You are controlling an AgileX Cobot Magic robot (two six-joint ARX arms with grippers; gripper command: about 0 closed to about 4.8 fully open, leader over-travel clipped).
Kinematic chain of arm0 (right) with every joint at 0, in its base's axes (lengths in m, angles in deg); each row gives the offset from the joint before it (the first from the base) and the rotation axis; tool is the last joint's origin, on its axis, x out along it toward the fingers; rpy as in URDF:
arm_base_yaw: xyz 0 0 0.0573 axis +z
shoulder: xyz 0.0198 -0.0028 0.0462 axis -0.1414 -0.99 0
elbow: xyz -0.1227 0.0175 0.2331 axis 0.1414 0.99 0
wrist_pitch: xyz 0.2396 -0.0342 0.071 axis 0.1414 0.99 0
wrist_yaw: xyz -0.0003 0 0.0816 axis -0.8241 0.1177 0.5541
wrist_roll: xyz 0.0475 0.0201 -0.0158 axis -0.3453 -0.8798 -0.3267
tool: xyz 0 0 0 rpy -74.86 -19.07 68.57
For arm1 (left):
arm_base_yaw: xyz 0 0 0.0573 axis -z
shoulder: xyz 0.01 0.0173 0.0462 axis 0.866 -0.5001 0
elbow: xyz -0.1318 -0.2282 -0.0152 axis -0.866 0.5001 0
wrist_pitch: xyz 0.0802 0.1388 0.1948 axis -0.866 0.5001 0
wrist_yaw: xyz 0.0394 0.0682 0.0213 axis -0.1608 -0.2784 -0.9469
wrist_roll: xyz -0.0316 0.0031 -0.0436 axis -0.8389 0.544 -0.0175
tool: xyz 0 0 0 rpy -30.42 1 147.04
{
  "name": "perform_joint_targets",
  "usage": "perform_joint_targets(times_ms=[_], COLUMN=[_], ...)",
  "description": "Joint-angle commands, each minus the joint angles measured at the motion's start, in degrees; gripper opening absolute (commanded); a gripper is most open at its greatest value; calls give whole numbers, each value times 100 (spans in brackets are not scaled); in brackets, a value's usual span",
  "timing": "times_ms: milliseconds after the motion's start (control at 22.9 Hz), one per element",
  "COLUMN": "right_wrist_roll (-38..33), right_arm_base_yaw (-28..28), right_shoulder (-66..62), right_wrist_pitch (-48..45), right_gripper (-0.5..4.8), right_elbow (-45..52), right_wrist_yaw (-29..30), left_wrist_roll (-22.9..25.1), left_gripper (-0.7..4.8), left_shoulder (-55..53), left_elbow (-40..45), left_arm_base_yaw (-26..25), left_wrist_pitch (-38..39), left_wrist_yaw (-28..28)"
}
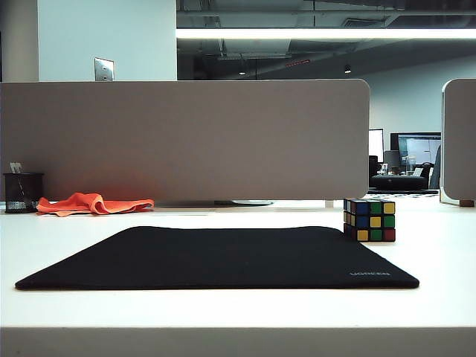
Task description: Pick up the cube on the right side of the mouse pad, then place it in the center of the mouse pad.
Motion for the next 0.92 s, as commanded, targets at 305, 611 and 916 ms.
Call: perform_joint_targets(times_ms=[305, 611, 916], right_wrist_roll=[-588, -479, 22], right_arm_base_yaw=[7, 260, 852], right_shoulder=[-1246, -2214, -3209], right_wrist_pitch=[-267, -247, 299], right_gripper=[-5, -5, -5], right_elbow=[-765, -1235, -2055], right_wrist_yaw=[927, 1078, 702], left_wrist_roll=[59, 11, 57], left_gripper=[-6, -6, -6], left_shoulder=[-715, -905, -1200], left_elbow=[-205, -323, -568], left_arm_base_yaw=[9, 9, 57], left_wrist_pitch=[28, -315, -271], left_wrist_yaw=[442, 472, 575])
